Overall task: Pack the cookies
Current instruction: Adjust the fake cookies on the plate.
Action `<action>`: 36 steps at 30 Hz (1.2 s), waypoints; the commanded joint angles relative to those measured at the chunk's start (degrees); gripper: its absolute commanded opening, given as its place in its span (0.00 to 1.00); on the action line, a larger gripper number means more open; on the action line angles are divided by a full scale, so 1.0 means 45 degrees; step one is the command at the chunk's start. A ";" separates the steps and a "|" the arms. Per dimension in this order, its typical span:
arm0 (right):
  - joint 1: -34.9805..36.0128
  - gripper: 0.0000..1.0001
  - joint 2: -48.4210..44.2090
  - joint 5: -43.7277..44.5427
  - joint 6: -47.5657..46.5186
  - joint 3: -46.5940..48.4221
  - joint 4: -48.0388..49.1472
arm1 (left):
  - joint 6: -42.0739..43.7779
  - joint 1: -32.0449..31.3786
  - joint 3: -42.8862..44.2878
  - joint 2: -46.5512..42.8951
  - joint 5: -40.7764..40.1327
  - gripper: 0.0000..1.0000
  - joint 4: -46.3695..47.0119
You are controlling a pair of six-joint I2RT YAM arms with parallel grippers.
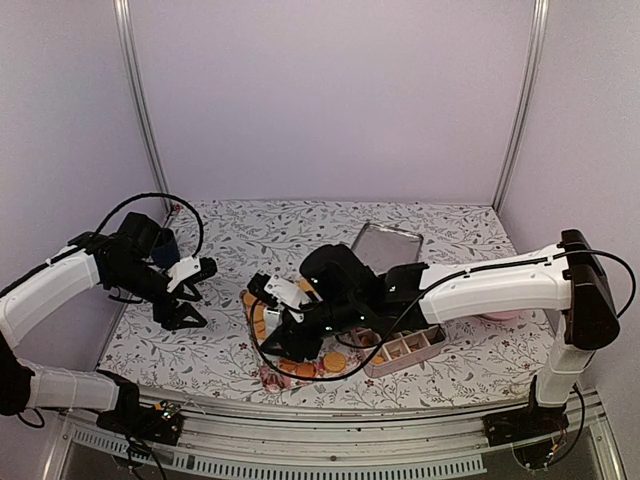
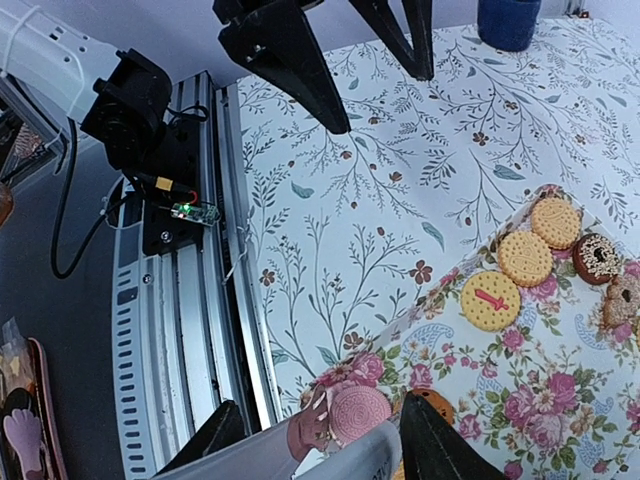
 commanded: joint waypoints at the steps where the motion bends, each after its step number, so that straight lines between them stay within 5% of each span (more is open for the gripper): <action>1: -0.0053 0.54 0.0123 0.2533 -0.0603 0.0245 -0.0604 | 0.0039 0.0098 0.0055 -0.0132 -0.0003 0.71 -0.0014; 10: -0.0587 0.53 -0.0043 0.3061 -0.0961 0.0394 0.0154 | 0.0116 0.0094 0.0045 -0.0194 -0.0131 0.71 -0.0038; 23: -0.0159 0.55 0.0274 0.0653 -0.0799 0.0656 0.1285 | 0.0118 0.0089 -0.0014 -0.0088 0.0001 0.70 0.0016; 36: -0.0226 0.52 0.0511 0.0366 -0.0286 0.0753 0.1381 | 0.0166 0.0078 -0.0146 -0.0244 -0.0058 0.70 0.0013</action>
